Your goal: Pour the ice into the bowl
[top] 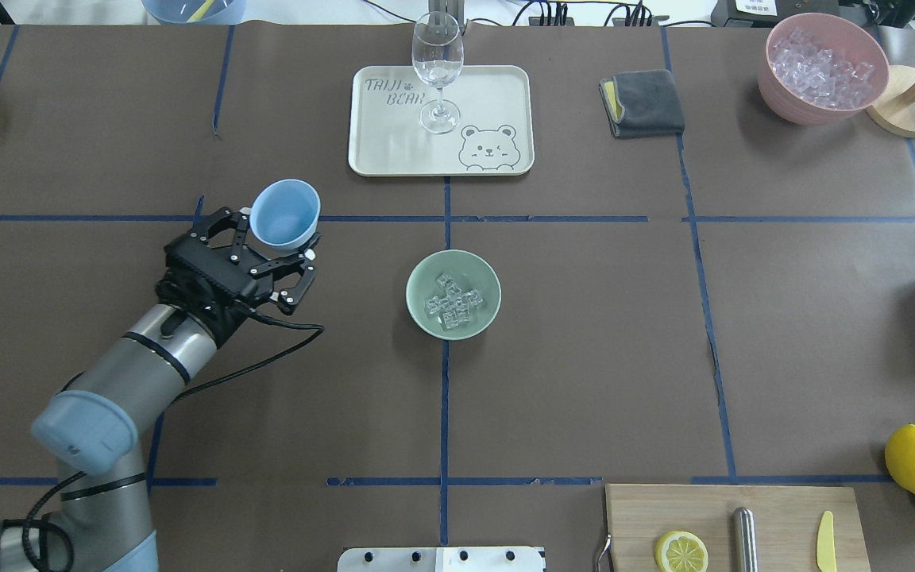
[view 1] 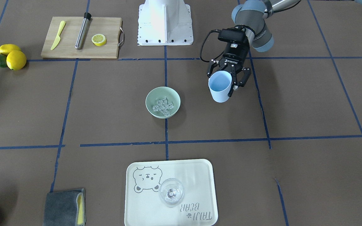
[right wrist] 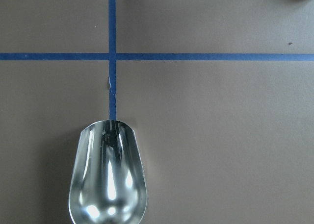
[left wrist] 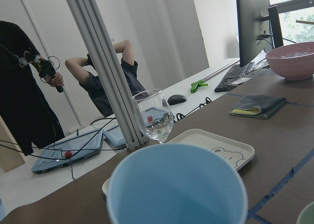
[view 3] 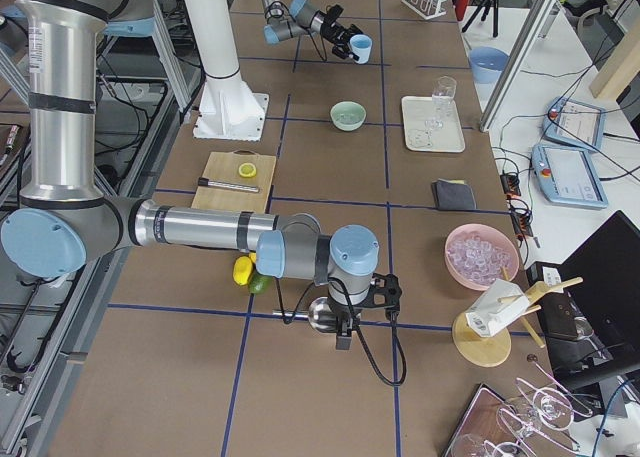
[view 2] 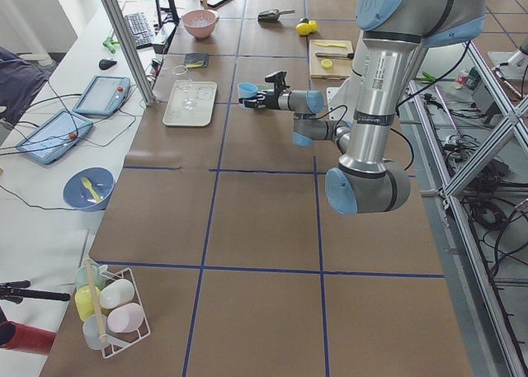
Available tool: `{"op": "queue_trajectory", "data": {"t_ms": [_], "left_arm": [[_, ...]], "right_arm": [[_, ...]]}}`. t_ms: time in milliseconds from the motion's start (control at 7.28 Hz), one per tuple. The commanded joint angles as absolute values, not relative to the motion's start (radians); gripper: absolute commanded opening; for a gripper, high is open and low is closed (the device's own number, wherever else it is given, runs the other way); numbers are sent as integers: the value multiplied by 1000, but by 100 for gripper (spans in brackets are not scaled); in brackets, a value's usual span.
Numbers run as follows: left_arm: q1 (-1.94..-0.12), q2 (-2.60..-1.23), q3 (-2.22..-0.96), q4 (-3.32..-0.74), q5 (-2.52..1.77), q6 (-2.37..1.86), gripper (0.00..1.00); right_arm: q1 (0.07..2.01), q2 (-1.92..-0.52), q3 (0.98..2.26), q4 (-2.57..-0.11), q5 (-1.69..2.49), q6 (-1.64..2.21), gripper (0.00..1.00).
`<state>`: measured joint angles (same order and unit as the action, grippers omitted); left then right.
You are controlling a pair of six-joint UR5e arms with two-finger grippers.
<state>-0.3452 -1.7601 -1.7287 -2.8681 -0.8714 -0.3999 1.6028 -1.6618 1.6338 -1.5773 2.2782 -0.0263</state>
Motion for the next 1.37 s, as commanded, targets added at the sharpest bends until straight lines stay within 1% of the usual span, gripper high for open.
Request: {"op": "queue_trajectory", "data": {"t_ms": [0, 275, 549, 687, 1236], "left_arm": [[-362, -1553, -1749, -2956, -871, -692, 0], [-373, -1412, -1721, -2997, -835, -718, 0], [-373, -1396, -1553, -3145, -756, -802, 0], [-374, -1394, -1499, -3201, -756, -808, 0], [-376, -1402, -1393, -3206, -756, -949, 0]], "right_arm": [[1603, -1664, 1634, -1577, 2281, -26, 100], [1603, -1663, 1635, -1577, 2283, -26, 100], [1603, -1663, 1634, -1563, 2283, -28, 100], [1603, -1664, 1634, -1565, 2287, -17, 100], [1601, -1660, 1634, -1563, 2287, -15, 100]]}}
